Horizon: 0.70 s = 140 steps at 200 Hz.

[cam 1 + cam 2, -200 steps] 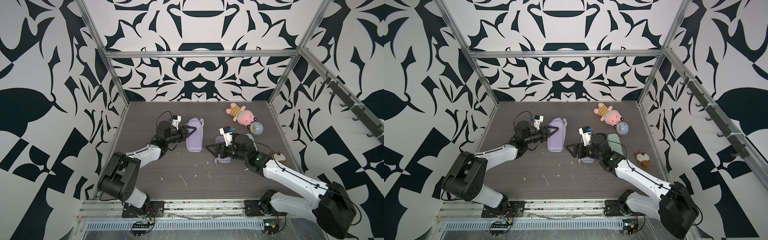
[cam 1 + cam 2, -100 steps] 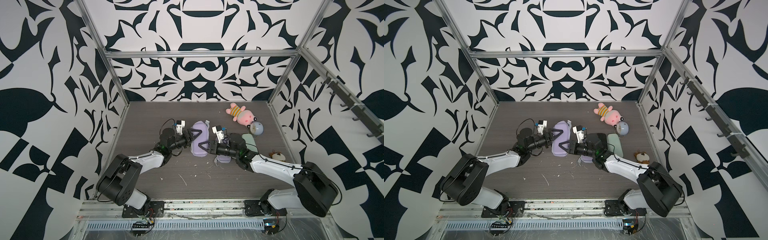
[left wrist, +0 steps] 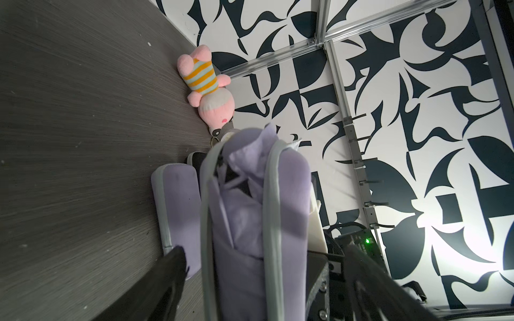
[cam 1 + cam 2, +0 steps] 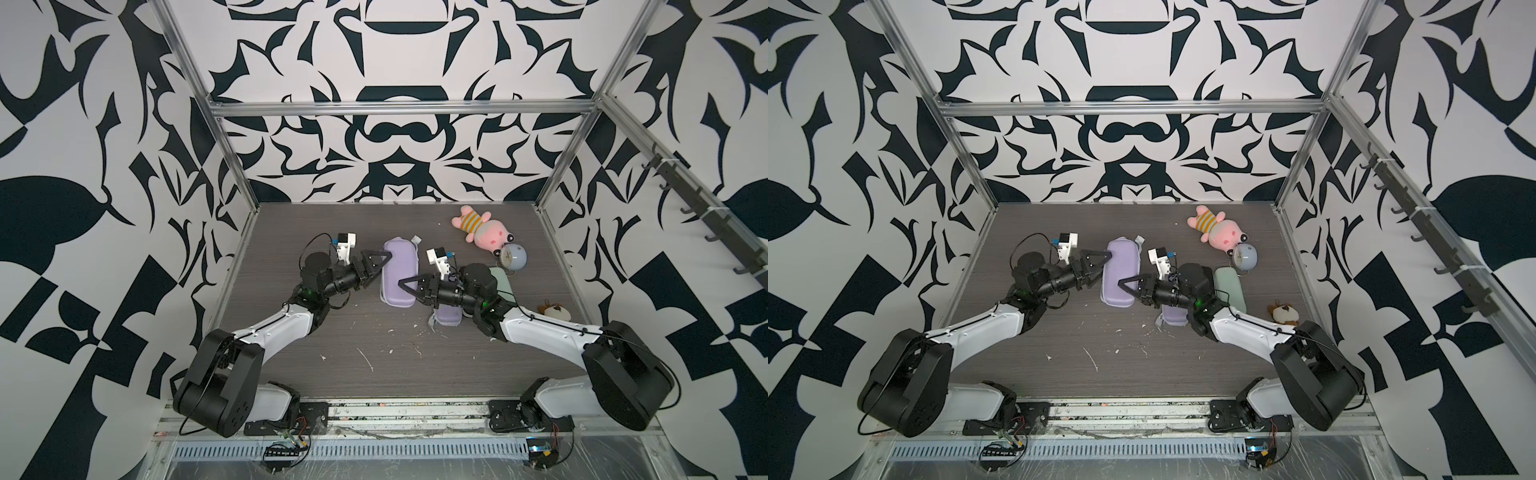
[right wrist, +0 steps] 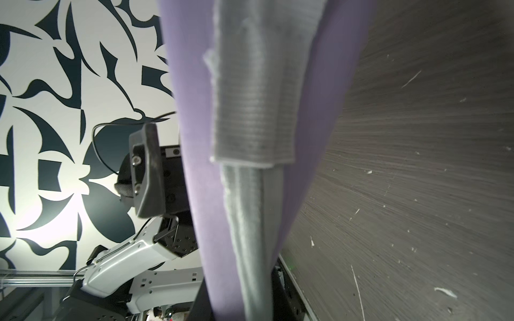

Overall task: Put umbrellas into zippered umbrella sleeves
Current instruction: Adjust the umbrella sleeve.

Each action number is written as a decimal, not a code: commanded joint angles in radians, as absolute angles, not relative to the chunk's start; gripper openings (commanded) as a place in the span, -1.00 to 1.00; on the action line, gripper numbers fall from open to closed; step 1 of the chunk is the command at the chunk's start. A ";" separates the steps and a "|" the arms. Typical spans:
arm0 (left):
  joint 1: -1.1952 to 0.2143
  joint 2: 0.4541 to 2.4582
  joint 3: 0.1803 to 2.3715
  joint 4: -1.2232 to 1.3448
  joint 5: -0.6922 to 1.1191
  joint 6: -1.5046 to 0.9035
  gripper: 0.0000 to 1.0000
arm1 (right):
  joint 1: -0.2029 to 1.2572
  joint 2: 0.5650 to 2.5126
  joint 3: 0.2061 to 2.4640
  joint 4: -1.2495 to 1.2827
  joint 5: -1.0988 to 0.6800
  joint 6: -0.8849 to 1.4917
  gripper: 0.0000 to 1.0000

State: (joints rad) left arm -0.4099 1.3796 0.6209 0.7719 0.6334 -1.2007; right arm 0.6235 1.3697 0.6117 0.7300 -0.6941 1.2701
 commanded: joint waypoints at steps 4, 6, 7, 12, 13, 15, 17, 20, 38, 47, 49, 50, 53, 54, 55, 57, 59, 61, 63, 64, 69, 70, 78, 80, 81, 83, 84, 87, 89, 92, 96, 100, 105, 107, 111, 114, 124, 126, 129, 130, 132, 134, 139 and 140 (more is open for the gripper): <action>-0.412 1.429 0.683 0.762 0.733 -1.173 0.76 | 0.625 1.339 0.657 0.824 -0.816 1.301 -1.00; -0.411 1.434 0.684 0.763 0.735 -1.174 0.76 | 0.626 1.340 0.660 0.823 -0.821 1.301 -1.00; -0.411 1.435 0.684 0.763 0.736 -1.174 0.75 | 0.625 1.341 0.661 0.822 -0.823 1.301 -1.00; -0.411 1.442 0.688 0.762 0.742 -1.175 0.74 | 0.626 1.344 0.667 0.817 -0.838 1.301 -1.00; -0.411 1.444 0.688 0.761 0.743 -1.174 0.74 | 0.627 1.345 0.668 0.817 -0.841 1.301 -1.00; -0.412 1.446 0.688 0.759 0.745 -1.174 0.73 | 0.625 1.346 0.671 0.815 -0.847 1.301 -1.00; -0.412 1.448 0.689 0.758 0.747 -1.174 0.73 | 0.626 1.348 0.672 0.814 -0.852 1.301 -1.00; -0.412 1.451 0.691 0.755 0.750 -1.174 0.72 | 0.626 1.350 0.677 0.811 -0.861 1.301 -1.00; -0.411 1.468 0.700 0.750 0.769 -1.172 0.68 | 0.626 1.368 0.706 0.732 -0.902 1.280 -1.00; -0.412 1.471 0.708 0.747 0.777 -1.168 0.57 | 0.625 1.374 0.723 0.671 -0.906 1.260 -1.00; -0.413 1.471 0.711 0.744 0.778 -1.166 0.54 | 0.625 1.376 0.727 0.659 -0.904 1.255 -1.00; -0.413 1.471 0.713 0.743 0.780 -1.165 0.53 | 0.625 1.377 0.728 0.653 -0.903 1.253 -1.00; -0.413 1.472 0.717 0.738 0.783 -1.161 0.48 | 0.625 1.380 0.736 0.632 -0.901 1.247 -0.96; -0.413 1.472 0.717 0.735 0.784 -1.160 0.47 | 0.625 1.381 0.738 0.626 -0.900 1.245 -0.94; -0.413 1.473 0.719 0.733 0.785 -1.158 0.46 | 0.624 1.382 0.741 0.619 -0.899 1.241 -0.93; -0.413 1.473 0.722 0.728 0.787 -1.156 0.43 | 0.625 1.382 0.746 0.601 -0.897 1.236 -0.91; -0.414 1.473 0.726 0.723 0.789 -1.153 0.40 | 0.625 1.384 0.752 0.587 -0.895 1.232 -0.90; -0.414 1.474 0.729 0.718 0.790 -1.150 0.37 | 0.626 1.386 0.757 0.570 -0.894 1.226 -0.89; -0.414 1.474 0.732 0.712 0.793 -1.147 0.34 | 0.626 1.386 0.763 0.554 -0.893 1.220 -0.89; -0.415 1.475 0.733 0.710 0.794 -1.146 0.33 | 0.627 1.388 0.767 0.543 -0.893 1.217 -0.89; -0.414 1.477 0.740 0.703 0.799 -1.140 0.22 | 0.625 1.396 0.781 0.509 -0.895 1.207 -0.86; -0.414 1.477 0.740 0.703 0.799 -1.139 0.21 | 0.625 1.397 0.783 0.503 -0.895 1.205 -0.85; -0.415 1.486 0.748 0.694 0.811 -1.134 -0.01 | 0.624 1.405 0.799 0.474 -0.900 1.194 -0.63; -0.414 1.488 0.750 0.695 0.814 -1.135 -0.07 | 0.624 1.406 0.801 0.469 -0.900 1.193 -0.55; -0.414 1.489 0.751 0.695 0.816 -1.135 -0.10 | 0.624 1.407 0.802 0.465 -0.898 1.192 -0.49; -0.414 1.491 0.752 0.696 0.819 -1.135 -0.15 | 0.624 1.407 0.803 0.463 -0.898 1.193 -0.41; -0.413 1.492 0.753 0.697 0.821 -1.136 -0.17 | 0.624 1.406 0.804 0.462 -0.898 1.192 -0.38; -0.413 1.496 0.756 0.699 0.824 -1.138 -0.26 | 0.624 1.406 0.803 0.461 -0.896 1.192 -0.27; -0.413 1.498 0.757 0.699 0.827 -1.139 -0.31 | 0.622 1.405 0.802 0.463 -0.896 1.192 -0.22; -0.413 1.501 0.759 0.701 0.829 -1.144 -0.38 | 0.621 1.402 0.800 0.464 -0.894 1.192 -0.16; -0.412 1.505 0.763 0.702 0.830 -1.148 -0.47 | 0.617 1.394 0.795 0.465 -0.891 1.188 -0.10; -0.410 1.507 0.764 0.704 0.833 -1.151 -0.57 | 0.611 1.384 0.788 0.463 -0.889 1.182 -0.06; -0.409 1.509 0.763 0.708 0.834 -1.155 -0.70 | 0.600 1.369 0.777 0.459 -0.881 1.174 -0.01; -0.407 1.510 0.764 0.709 0.834 -1.156 -0.74 | 0.596 1.362 0.771 0.457 -0.877 1.171 0.01; -0.405 1.512 0.762 0.710 0.834 -1.157 -0.83 | 0.586 1.347 0.758 0.456 -0.870 1.164 0.04; -0.403 1.511 0.761 0.712 0.835 -1.155 -0.89 | 0.579 1.335 0.750 0.454 -0.864 1.156 0.05; -0.395 1.511 0.753 0.719 0.834 -1.156 -1.00 | 0.559 1.293 0.728 0.403 -0.842 1.107 0.09; -0.392 1.511 0.750 0.723 0.834 -1.157 -1.00 | 0.557 1.283 0.726 0.381 -0.836 1.092 0.09; -0.390 1.512 0.747 0.733 0.835 -1.159 -1.00 | 0.552 1.270 0.725 0.353 -0.828 1.063 0.10; -0.389 1.513 0.746 0.738 0.836 -1.162 -1.00 | 0.551 1.265 0.724 0.341 -0.825 1.054 0.10; -0.386 1.514 0.743 0.747 0.836 -1.166 -1.00 | 0.549 1.257 0.723 0.323 -0.818 1.033 0.10; -0.385 1.515 0.741 0.757 0.839 -1.170 -1.00 | 0.548 1.247 0.723 0.300 -0.810 1.007 0.10; -0.381 1.519 0.735 0.779 0.842 -1.181 -1.00 | 0.548 1.224 0.723 0.235 -0.778 0.941 0.10; -0.381 1.519 0.734 0.784 0.842 -1.183 -1.00 | 0.548 1.219 0.724 0.223 -0.769 0.928 0.10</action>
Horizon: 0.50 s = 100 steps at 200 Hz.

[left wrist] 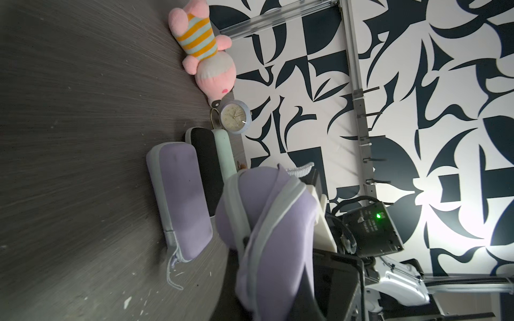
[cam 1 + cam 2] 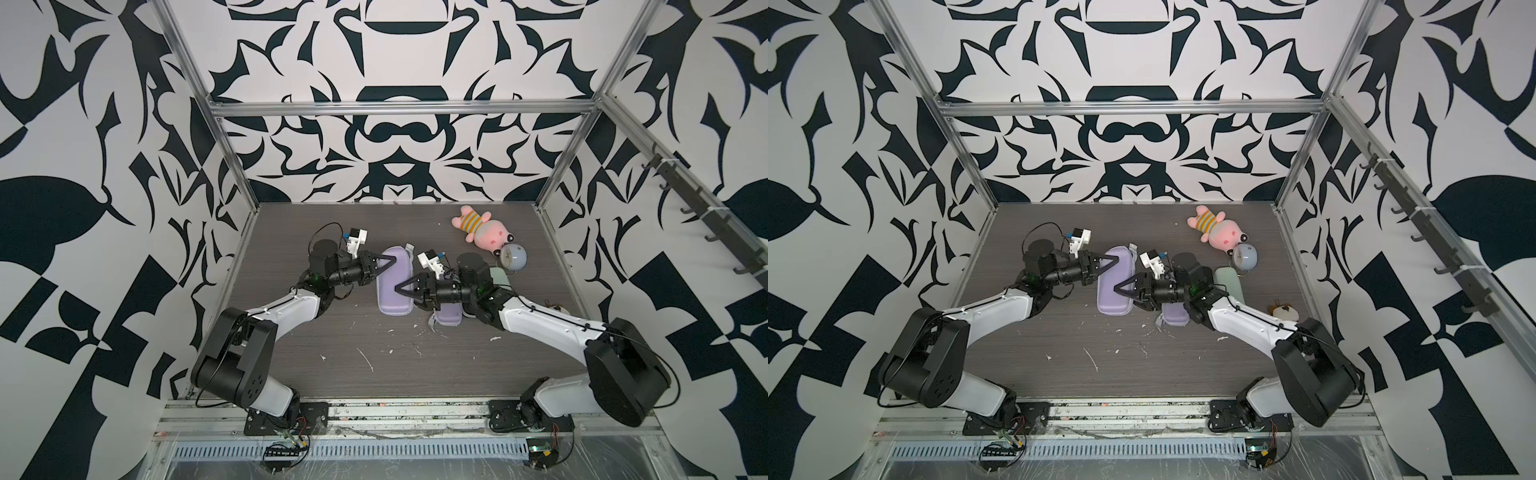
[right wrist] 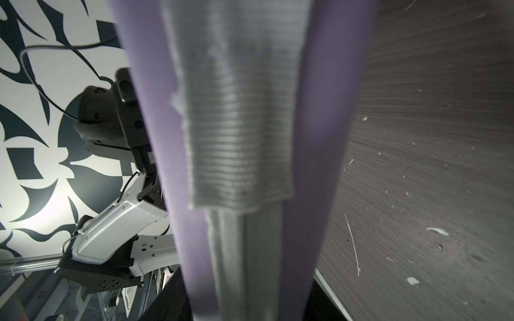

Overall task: Put umbrellas into zippered umbrella sleeves
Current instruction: Adjust the umbrella sleeve, then zip the zipper on the umbrella sleeve.

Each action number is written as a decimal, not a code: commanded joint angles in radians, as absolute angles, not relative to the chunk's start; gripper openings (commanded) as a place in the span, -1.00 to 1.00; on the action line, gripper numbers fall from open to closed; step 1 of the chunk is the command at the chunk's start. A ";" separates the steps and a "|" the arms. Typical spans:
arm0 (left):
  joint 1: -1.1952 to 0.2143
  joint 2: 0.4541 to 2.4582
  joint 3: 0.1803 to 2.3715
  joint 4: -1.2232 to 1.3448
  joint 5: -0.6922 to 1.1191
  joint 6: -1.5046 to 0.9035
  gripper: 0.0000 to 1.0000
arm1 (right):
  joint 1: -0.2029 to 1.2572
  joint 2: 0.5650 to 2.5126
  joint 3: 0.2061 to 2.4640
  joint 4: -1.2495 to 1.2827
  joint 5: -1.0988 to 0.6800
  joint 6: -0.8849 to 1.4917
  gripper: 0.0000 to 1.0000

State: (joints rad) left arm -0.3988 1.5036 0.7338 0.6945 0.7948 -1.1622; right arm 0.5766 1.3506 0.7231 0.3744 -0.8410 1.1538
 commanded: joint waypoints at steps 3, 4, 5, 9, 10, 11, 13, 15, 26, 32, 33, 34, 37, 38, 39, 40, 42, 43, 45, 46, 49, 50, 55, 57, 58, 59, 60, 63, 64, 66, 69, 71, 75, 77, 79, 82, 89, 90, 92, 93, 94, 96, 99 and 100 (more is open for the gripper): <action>-0.379 1.521 0.732 0.800 0.847 -1.191 -1.00 | 0.548 1.203 0.726 0.173 -0.743 0.886 0.09; -0.378 1.522 0.731 0.806 0.847 -1.193 -1.00 | 0.548 1.199 0.726 0.159 -0.735 0.871 0.09; -0.378 1.523 0.731 0.812 0.848 -1.195 -1.00 | 0.549 1.193 0.728 0.140 -0.727 0.858 0.09; -0.376 1.526 0.728 0.827 0.855 -1.204 -1.00 | 0.548 1.174 0.731 0.088 -0.687 0.801 0.08; -0.376 1.526 0.728 0.830 0.856 -1.206 -1.00 | 0.548 1.169 0.731 0.081 -0.679 0.786 0.08; -0.376 1.527 0.728 0.832 0.857 -1.207 -1.00 | 0.548 1.165 0.730 0.071 -0.672 0.774 0.07; -0.375 1.530 0.728 0.834 0.858 -1.210 -1.00 | 0.548 1.157 0.729 0.053 -0.652 0.748 0.07; -0.374 1.529 0.729 0.835 0.859 -1.212 -1.00 | 0.548 1.146 0.728 0.033 -0.635 0.724 0.05; -0.373 1.531 0.735 0.835 0.862 -1.214 -1.00 | 0.559 1.088 0.708 -0.025 -0.528 0.586 -0.06; -0.374 1.529 0.738 0.825 0.862 -1.210 -1.00 | 0.575 1.053 0.691 -0.038 -0.469 0.504 -0.13; -0.374 1.528 0.739 0.823 0.862 -1.208 -1.00 | 0.579 1.046 0.688 -0.040 -0.456 0.490 -0.13; -0.374 1.528 0.739 0.820 0.862 -1.207 -1.00 | 0.582 1.039 0.685 -0.040 -0.444 0.476 -0.14; -0.374 1.526 0.740 0.812 0.861 -1.201 -1.00 | 0.596 1.021 0.676 -0.042 -0.410 0.434 -0.17; -0.373 1.525 0.741 0.808 0.861 -1.199 -1.00 | 0.602 1.015 0.674 -0.043 -0.397 0.422 -0.18; -0.374 1.524 0.743 0.804 0.861 -1.196 -1.00 | 0.607 1.010 0.671 -0.045 -0.386 0.409 -0.18; -0.373 1.524 0.745 0.799 0.861 -1.193 -1.00 | 0.615 1.005 0.667 -0.046 -0.375 0.396 -0.19; -0.374 1.521 0.746 0.789 0.858 -1.188 -1.00 | 0.628 0.994 0.663 -0.049 -0.345 0.363 -0.19; -0.374 1.519 0.747 0.784 0.857 -1.184 -1.00 | 0.634 0.988 0.661 -0.052 -0.334 0.350 -0.19; -0.374 1.515 0.750 0.770 0.857 -1.178 -1.00 | 0.651 0.979 0.656 -0.053 -0.305 0.324 -0.19; -0.374 1.515 0.752 0.764 0.857 -1.176 -1.00 | 0.657 0.975 0.654 -0.053 -0.293 0.313 -0.19; -0.374 1.509 0.756 0.743 0.855 -1.162 -1.00 | 0.678 0.964 0.650 -0.058 -0.259 0.267 -0.20; -0.374 1.508 0.759 0.736 0.855 -1.159 -1.00 | 0.686 0.961 0.649 -0.060 -0.248 0.256 -0.20; -0.374 1.500 0.767 0.702 0.852 -1.137 -1.00 | 0.718 0.952 0.648 -0.074 -0.186 0.192 -0.20; -0.373 1.496 0.770 0.687 0.850 -1.127 -1.00 | 0.734 0.951 0.649 -0.080 -0.162 0.173 -0.21; -0.373 1.494 0.771 0.679 0.849 -1.124 -1.00 | 0.740 0.951 0.651 -0.084 -0.150 0.166 -0.21; -0.373 1.492 0.773 0.671 0.848 -1.119 -1.00 | 0.745 0.951 0.653 -0.087 -0.136 0.156 -0.22; -0.373 1.489 0.775 0.663 0.846 -1.114 -1.00 | 0.751 0.952 0.655 -0.090 -0.125 0.148 -0.22; -0.374 1.482 0.781 0.639 0.842 -1.100 -1.00 | 0.767 0.956 0.661 -0.103 -0.090 0.126 -0.23; -0.374 1.479 0.782 0.631 0.840 -1.095 -1.00 | 0.771 0.957 0.664 -0.106 -0.083 0.118 -0.24; -0.373 1.476 0.787 0.615 0.837 -1.085 -1.00 | 0.780 0.961 0.669 -0.112 -0.066 0.101 -0.24; -0.373 1.472 0.793 0.594 0.835 -1.072 -1.00 | 0.791 0.968 0.679 -0.123 -0.048 0.082 -0.24; -0.373 1.467 0.796 0.581 0.835 -1.063 -1.00 | 0.797 0.973 0.686 -0.130 -0.037 0.068 -0.25; -0.373 1.462 0.803 0.556 0.833 -1.045 -0.99 | 0.813 0.985 0.698 -0.139 -0.014 0.050 -0.26; -0.373 1.460 0.807 0.548 0.833 -1.041 -0.99 | 0.820 0.990 0.703 -0.141 -0.004 0.037 -0.26; -0.374 1.457 0.812 0.543 0.833 -1.036 -1.00 | 0.828 0.996 0.708 -0.142 0.005 0.027 -0.27; -0.374 1.453 0.814 0.529 0.830 -1.028 -0.99 | 0.840 1.005 0.716 -0.144 0.017 0.015 -0.27; -0.374 1.448 0.820 0.514 0.829 -1.019 -0.99 | 0.867 1.026 0.733 -0.141 0.038 -0.017 -0.28; -0.374 1.448 0.820 0.513 0.830 -1.019 -0.99 | 0.870 1.028 0.735 -0.140 0.043 -0.021 -0.28; -0.374 1.447 0.821 0.511 0.830 -1.018 -0.99 | 0.877 1.034 0.741 -0.140 0.049 -0.030 -0.28; -0.374 1.447 0.822 0.511 0.830 -1.018 -0.99 | 0.882 1.038 0.744 -0.139 0.052 -0.033 -0.28; -0.374 1.447 0.822 0.509 0.830 -1.018 -0.99 | 0.885 1.040 0.746 -0.138 0.055 -0.037 -0.28; -0.373 1.447 0.823 0.507 0.830 -1.017 -0.98 | 0.892 1.045 0.751 -0.137 0.059 -0.046 -0.28; -0.373 1.446 0.825 0.504 0.831 -1.016 -0.99 | 0.903 1.056 0.755 -0.134 0.067 -0.056 -0.29; -0.374 1.446 0.824 0.504 0.831 -1.016 -0.99 | 0.908 1.059 0.758 -0.134 0.068 -0.062 -0.28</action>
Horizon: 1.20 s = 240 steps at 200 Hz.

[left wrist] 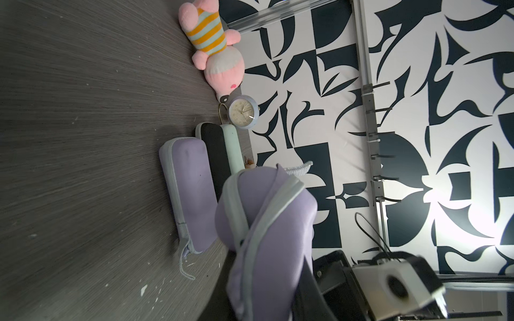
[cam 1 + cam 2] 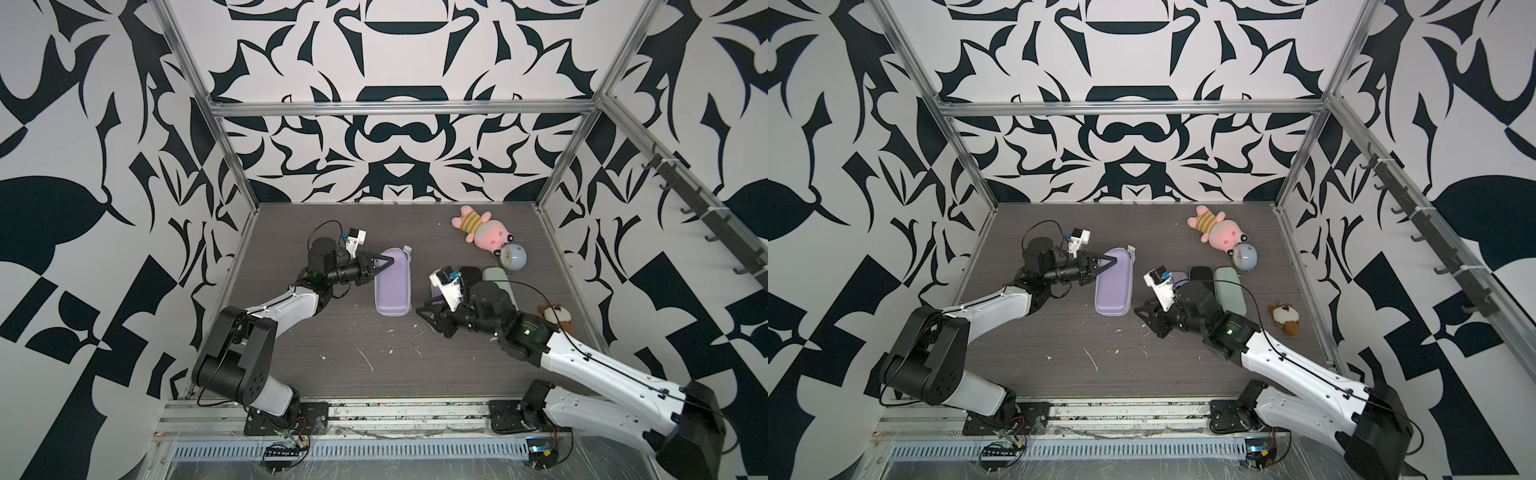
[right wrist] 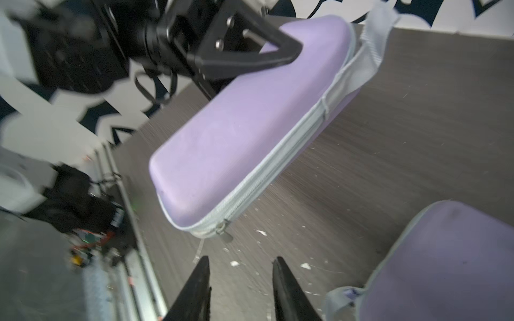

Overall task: Put umbrellas into zippered umbrella sleeves
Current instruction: Zip the zipper on the umbrella sleeve.

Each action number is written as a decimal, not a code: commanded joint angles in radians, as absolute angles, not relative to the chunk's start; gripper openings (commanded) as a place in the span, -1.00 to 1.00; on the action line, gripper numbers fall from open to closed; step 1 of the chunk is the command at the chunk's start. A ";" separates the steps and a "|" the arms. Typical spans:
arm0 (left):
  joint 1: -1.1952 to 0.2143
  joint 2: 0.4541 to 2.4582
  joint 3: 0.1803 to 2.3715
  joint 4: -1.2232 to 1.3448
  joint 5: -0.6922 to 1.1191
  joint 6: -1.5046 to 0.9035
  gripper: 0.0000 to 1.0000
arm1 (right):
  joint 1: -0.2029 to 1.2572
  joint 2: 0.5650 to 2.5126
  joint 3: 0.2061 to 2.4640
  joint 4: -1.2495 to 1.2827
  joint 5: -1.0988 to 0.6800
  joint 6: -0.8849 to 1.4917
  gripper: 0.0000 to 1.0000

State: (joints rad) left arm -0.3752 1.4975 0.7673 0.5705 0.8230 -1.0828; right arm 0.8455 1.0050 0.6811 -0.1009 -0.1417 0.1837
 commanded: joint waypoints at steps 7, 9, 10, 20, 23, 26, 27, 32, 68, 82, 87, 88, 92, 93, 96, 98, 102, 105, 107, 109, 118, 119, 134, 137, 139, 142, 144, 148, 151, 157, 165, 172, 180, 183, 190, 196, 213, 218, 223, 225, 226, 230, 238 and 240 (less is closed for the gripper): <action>-0.373 1.447 0.828 0.501 0.830 -1.014 -0.98 | 0.929 1.081 0.773 -0.133 0.075 -0.090 -0.29; -0.374 1.447 0.828 0.500 0.830 -1.013 -0.98 | 0.935 1.088 0.778 -0.135 0.079 -0.097 -0.29; -0.374 1.447 0.830 0.499 0.830 -1.013 -0.98 | 0.939 1.092 0.780 -0.135 0.081 -0.101 -0.29; -0.374 1.448 0.833 0.494 0.830 -1.012 -0.98 | 0.962 1.119 0.797 -0.130 0.107 -0.120 -0.30; -0.374 1.447 0.832 0.495 0.829 -1.013 -0.98 | 0.966 1.123 0.800 -0.126 0.111 -0.121 -0.30; -0.375 1.447 0.834 0.494 0.827 -1.011 -0.99 | 0.968 1.128 0.802 -0.122 0.115 -0.121 -0.31; -0.375 1.447 0.834 0.495 0.827 -1.012 -0.98 | 0.969 1.129 0.802 -0.120 0.116 -0.122 -0.31; -0.375 1.447 0.836 0.493 0.824 -1.010 -0.99 | 0.971 1.133 0.801 -0.106 0.117 -0.121 -0.31; -0.380 1.434 0.850 0.434 0.805 -0.967 -0.99 | 0.994 1.150 0.819 -0.043 0.153 -0.113 -0.34; -0.383 1.432 0.857 0.414 0.802 -0.954 -0.99 | 0.998 1.159 0.825 -0.027 0.168 -0.122 -0.38; -0.386 1.431 0.859 0.408 0.802 -0.949 -1.00 | 0.999 1.163 0.827 -0.022 0.170 -0.125 -0.39; -0.386 1.430 0.861 0.407 0.802 -0.948 -1.00 | 0.999 1.163 0.827 -0.021 0.169 -0.126 -0.40; -0.388 1.430 0.863 0.401 0.804 -0.945 -1.00 | 0.999 1.165 0.830 -0.019 0.171 -0.128 -0.41; -0.387 1.430 0.863 0.400 0.803 -0.944 -1.00 | 0.999 1.166 0.831 -0.017 0.172 -0.129 -0.41; -0.389 1.429 0.865 0.396 0.804 -0.942 -1.00 | 1.000 1.167 0.832 -0.013 0.172 -0.131 -0.43; -0.389 1.429 0.866 0.393 0.804 -0.941 -1.00 | 1.000 1.168 0.833 -0.012 0.172 -0.132 -0.44; -0.391 1.428 0.869 0.385 0.802 -0.936 -1.00 | 1.000 1.170 0.837 -0.011 0.172 -0.135 -0.46; -0.394 1.427 0.871 0.380 0.801 -0.933 -1.00 | 1.000 1.173 0.840 -0.011 0.170 -0.138 -0.47; -0.394 1.428 0.873 0.376 0.801 -0.929 -1.00 | 1.000 1.175 0.842 -0.012 0.168 -0.139 -0.49; -0.395 1.427 0.874 0.373 0.800 -0.926 -1.00 | 1.001 1.177 0.845 -0.012 0.169 -0.141 -0.50; -0.400 1.424 0.880 0.354 0.800 -0.914 -1.00 | 1.002 1.184 0.854 -0.017 0.166 -0.150 -0.55; -0.401 1.424 0.881 0.351 0.800 -0.913 -1.00 | 1.002 1.186 0.855 -0.017 0.165 -0.152 -0.56; -0.410 1.420 0.896 0.314 0.798 -0.886 -1.00 | 1.005 1.201 0.865 -0.017 0.168 -0.172 -0.59; -0.412 1.419 0.900 0.303 0.797 -0.880 -1.00 | 1.005 1.204 0.868 -0.017 0.168 -0.174 -0.60; -0.414 1.419 0.903 0.295 0.796 -0.874 -1.00 | 1.006 1.206 0.868 -0.018 0.169 -0.175 -0.61; -0.416 1.418 0.906 0.287 0.794 -0.870 -1.00 | 1.006 1.208 0.870 -0.017 0.167 -0.177 -0.62; -0.417 1.416 0.908 0.282 0.792 -0.865 -1.00 | 1.006 1.209 0.871 -0.016 0.166 -0.178 -0.63; -0.417 1.416 0.911 0.272 0.790 -0.860 -1.00 | 1.006 1.210 0.873 -0.012 0.164 -0.178 -0.64; -0.417 1.415 0.911 0.267 0.789 -0.856 -1.00 | 1.006 1.212 0.875 -0.011 0.162 -0.177 -0.66; -0.418 1.412 0.913 0.261 0.788 -0.853 -1.00 | 1.006 1.213 0.876 -0.005 0.156 -0.177 -0.69; -0.419 1.410 0.912 0.257 0.787 -0.850 -1.00 | 1.007 1.215 0.880 -0.001 0.150 -0.175 -0.75; -0.418 1.408 0.914 0.251 0.785 -0.847 -1.00 | 1.009 1.216 0.881 0.000 0.144 -0.176 -0.82; -0.418 1.404 0.918 0.246 0.777 -0.841 -1.00 | 1.009 1.219 0.881 0.000 0.133 -0.178 -0.93; -0.417 1.403 0.920 0.241 0.773 -0.837 -1.00 | 1.009 1.219 0.881 -0.001 0.130 -0.179 -0.97; -0.413 1.399 0.926 0.225 0.757 -0.825 -1.00 | 1.011 1.222 0.879 -0.005 0.121 -0.183 -1.00; -0.409 1.398 0.936 0.213 0.743 -0.812 -1.00 | 1.013 1.225 0.880 -0.016 0.115 -0.185 -1.00; -0.381 1.393 0.963 0.194 0.704 -0.796 -1.00 | 1.031 1.230 0.874 -0.055 0.109 -0.207 -1.00; -0.371 1.391 0.967 0.196 0.689 -0.794 -1.00 | 1.040 1.231 0.874 -0.071 0.111 -0.215 -1.00; -0.365 1.390 0.973 0.194 0.670 -0.788 -1.00 | 1.049 1.233 0.873 -0.086 0.115 -0.224 -1.00; -0.363 1.387 0.977 0.192 0.661 -0.785 -1.00 | 1.053 1.233 0.872 -0.092 0.116 -0.227 -1.00; -0.361 1.387 0.979 0.189 0.656 -0.783 -1.00 | 1.056 1.232 0.872 -0.096 0.116 -0.228 -1.00; -0.356 1.384 0.985 0.183 0.639 -0.775 -1.00 | 1.064 1.234 0.872 -0.106 0.118 -0.231 -1.00; -0.351 1.379 0.996 0.169 0.594 -0.758 -1.00 | 1.082 1.236 0.870 -0.123 0.115 -0.232 -1.00; -0.351 1.378 0.997 0.167 0.581 -0.754 -1.00 | 1.086 1.236 0.869 -0.125 0.114 -0.232 -1.00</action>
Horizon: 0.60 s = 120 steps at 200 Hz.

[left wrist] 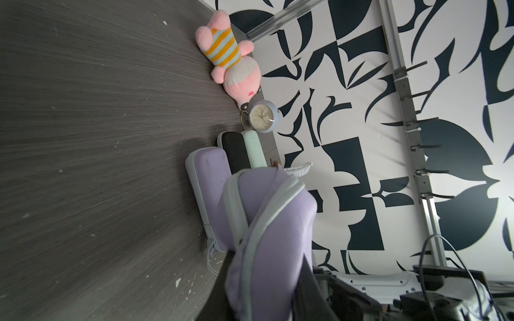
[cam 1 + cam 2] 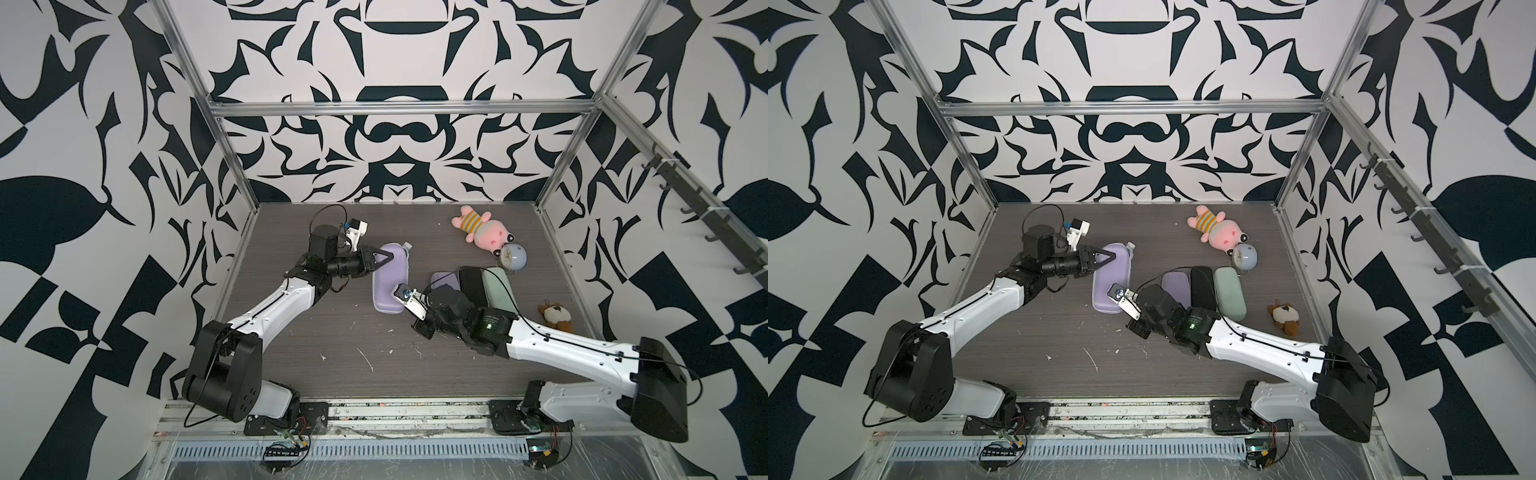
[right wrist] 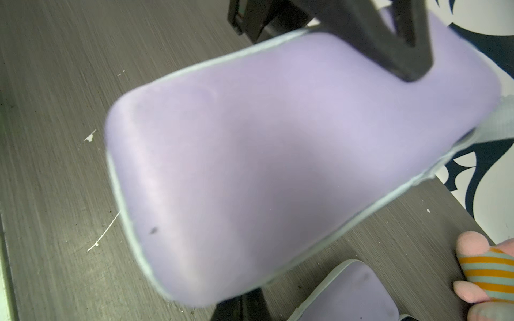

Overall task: Put umbrellas into zippered umbrella sleeves
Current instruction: Zip the zipper on the umbrella sleeve.

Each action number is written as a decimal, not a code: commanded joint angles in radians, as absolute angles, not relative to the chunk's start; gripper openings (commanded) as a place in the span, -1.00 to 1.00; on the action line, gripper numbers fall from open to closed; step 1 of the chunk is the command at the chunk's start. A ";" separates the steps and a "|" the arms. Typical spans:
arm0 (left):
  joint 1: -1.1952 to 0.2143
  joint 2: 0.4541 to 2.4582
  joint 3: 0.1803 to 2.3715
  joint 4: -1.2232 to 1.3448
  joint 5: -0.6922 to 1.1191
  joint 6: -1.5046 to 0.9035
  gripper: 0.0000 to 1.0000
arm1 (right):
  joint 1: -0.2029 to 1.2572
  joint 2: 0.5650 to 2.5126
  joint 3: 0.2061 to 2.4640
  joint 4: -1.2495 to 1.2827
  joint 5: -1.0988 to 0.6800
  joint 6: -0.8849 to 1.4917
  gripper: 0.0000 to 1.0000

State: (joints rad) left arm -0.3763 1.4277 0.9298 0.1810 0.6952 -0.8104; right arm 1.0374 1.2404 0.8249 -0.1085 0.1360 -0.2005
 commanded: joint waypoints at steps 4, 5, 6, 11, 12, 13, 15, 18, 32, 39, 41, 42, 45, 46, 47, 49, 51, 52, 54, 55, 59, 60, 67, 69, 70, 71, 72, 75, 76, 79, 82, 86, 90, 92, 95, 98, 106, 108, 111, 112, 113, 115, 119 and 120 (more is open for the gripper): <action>-0.351 1.375 1.001 0.164 0.560 -0.747 -1.00 | 1.095 1.238 0.868 -0.126 0.111 -0.228 -1.00; -0.350 1.375 1.002 0.163 0.552 -0.745 -1.00 | 1.097 1.238 0.868 -0.126 0.110 -0.228 -1.00; -0.350 1.374 1.003 0.163 0.547 -0.743 -1.00 | 1.100 1.238 0.868 -0.126 0.109 -0.227 -1.00; -0.350 1.369 1.002 0.165 0.523 -0.738 -1.00 | 1.113 1.240 0.867 -0.125 0.103 -0.220 -1.00; -0.351 1.370 1.003 0.166 0.518 -0.737 -1.00 | 1.115 1.241 0.868 -0.125 0.102 -0.219 -1.00; -0.350 1.369 1.003 0.168 0.513 -0.737 -1.00 | 1.118 1.243 0.868 -0.124 0.102 -0.218 -1.00; -0.350 1.368 1.003 0.171 0.505 -0.738 -1.00 | 1.124 1.244 0.869 -0.124 0.101 -0.216 -1.00; -0.351 1.368 1.003 0.177 0.493 -0.739 -1.00 | 1.131 1.246 0.869 -0.121 0.099 -0.210 -1.00; -0.353 1.362 0.987 0.223 0.431 -0.754 -1.00 | 1.145 1.255 0.867 -0.081 0.086 -0.169 -1.00; -0.355 1.362 0.968 0.271 0.415 -0.777 -1.00 | 1.145 1.261 0.863 -0.044 0.072 -0.140 -1.00; -0.356 1.363 0.962 0.288 0.414 -0.787 -1.00 | 1.145 1.262 0.863 -0.035 0.071 -0.132 -1.00; -0.356 1.364 0.959 0.296 0.415 -0.791 -1.00 | 1.145 1.263 0.862 -0.032 0.071 -0.128 -1.00; -0.357 1.366 0.953 0.322 0.422 -0.805 -1.00 | 1.146 1.266 0.862 -0.017 0.071 -0.115 -1.00; -0.357 1.367 0.951 0.330 0.424 -0.810 -1.00 | 1.146 1.266 0.861 -0.010 0.071 -0.111 -1.00; -0.356 1.369 0.950 0.337 0.428 -0.814 -1.00 | 1.146 1.267 0.860 -0.004 0.070 -0.106 -1.00; -0.357 1.371 0.948 0.347 0.433 -0.820 -1.00 | 1.144 1.267 0.858 0.006 0.072 -0.093 -1.00; -0.357 1.374 0.948 0.356 0.445 -0.823 -1.00 | 1.144 1.266 0.856 0.014 0.078 -0.083 -1.00; -0.357 1.376 0.947 0.361 0.450 -0.823 -1.00 | 1.143 1.266 0.855 0.018 0.081 -0.080 -1.00; -0.357 1.378 0.948 0.367 0.462 -0.824 -1.00 | 1.139 1.264 0.850 0.027 0.088 -0.075 -1.00; -0.357 1.378 0.949 0.369 0.467 -0.824 -1.00 | 1.138 1.262 0.848 0.031 0.090 -0.073 -1.00; -0.356 1.380 0.956 0.369 0.485 -0.806 -1.00 | 1.130 1.255 0.838 0.047 0.095 -0.069 -1.00; -0.357 1.380 0.959 0.365 0.489 -0.800 -1.00 | 1.127 1.253 0.835 0.051 0.096 -0.069 -1.00; -0.358 1.365 0.978 0.318 0.504 -0.734 -1.00 | 1.093 1.233 0.813 0.071 0.101 -0.063 -1.00; -0.359 1.359 0.984 0.305 0.517 -0.700 -1.00 | 1.081 1.227 0.805 0.076 0.102 -0.061 -1.00; -0.362 1.356 0.987 0.302 0.522 -0.684 -1.00 | 1.076 1.223 0.800 0.079 0.102 -0.060 -1.00; -0.363 1.352 0.989 0.296 0.527 -0.667 -1.00 | 1.071 1.220 0.797 0.082 0.104 -0.058 -1.00; -0.365 1.349 0.991 0.292 0.530 -0.650 -1.00 | 1.064 1.216 0.792 0.084 0.106 -0.057 -1.00; -0.372 1.337 0.996 0.275 0.540 -0.597 -1.00 | 1.048 1.206 0.782 0.089 0.110 -0.055 -0.96; -0.375 1.333 0.998 0.266 0.540 -0.578 -1.00 | 1.041 1.203 0.777 0.092 0.113 -0.055 -0.94; -0.382 1.318 1.004 0.236 0.533 -0.522 -1.00 | 1.026 1.192 0.768 0.096 0.118 -0.057 -0.85; -0.390 1.306 1.013 0.201 0.521 -0.462 -1.00 | 1.012 1.181 0.758 0.102 0.125 -0.061 -0.77; -0.396 1.292 1.023 0.154 0.511 -0.400 -1.00 | 0.995 1.168 0.741 0.117 0.137 -0.071 -0.67; -0.400 1.283 1.036 0.116 0.512 -0.328 -1.00 | 0.980 1.154 0.721 0.142 0.145 -0.084 -0.58; -0.399 1.283 1.043 0.101 0.515 -0.304 -1.00 | 0.974 1.147 0.709 0.157 0.151 -0.091 -0.53; -0.399 1.282 1.050 0.083 0.517 -0.268 -1.00 | 0.967 1.137 0.693 0.181 0.159 -0.102 -0.47; -0.399 1.282 1.058 0.068 0.518 -0.238 -1.00 | 0.959 1.129 0.672 0.211 0.167 -0.111 -0.41; -0.400 1.252 1.080 0.037 0.522 -0.175 -1.00 | 0.945 1.112 0.621 0.295 0.176 -0.136 -0.28; -0.400 1.250 1.085 0.027 0.526 -0.163 -1.00 | 0.941 1.110 0.609 0.316 0.177 -0.144 -0.24; -0.399 1.249 1.094 0.018 0.531 -0.150 -1.00 | 0.940 1.107 0.595 0.341 0.179 -0.156 -0.20; -0.400 1.249 1.095 0.016 0.534 -0.146 -1.00 | 0.939 1.107 0.591 0.351 0.180 -0.160 -0.19; -0.400 1.249 1.097 0.015 0.535 -0.144 -1.00 | 0.940 1.106 0.586 0.358 0.182 -0.166 -0.18; -0.400 1.249 1.101 0.014 0.539 -0.140 -1.00 | 0.939 1.107 0.579 0.372 0.184 -0.173 -0.16; -0.399 1.251 1.108 0.017 0.547 -0.138 -1.00 | 0.939 1.110 0.567 0.399 0.184 -0.186 -0.12; -0.400 1.251 1.110 0.018 0.548 -0.138 -1.00 | 0.939 1.110 0.565 0.408 0.184 -0.188 -0.12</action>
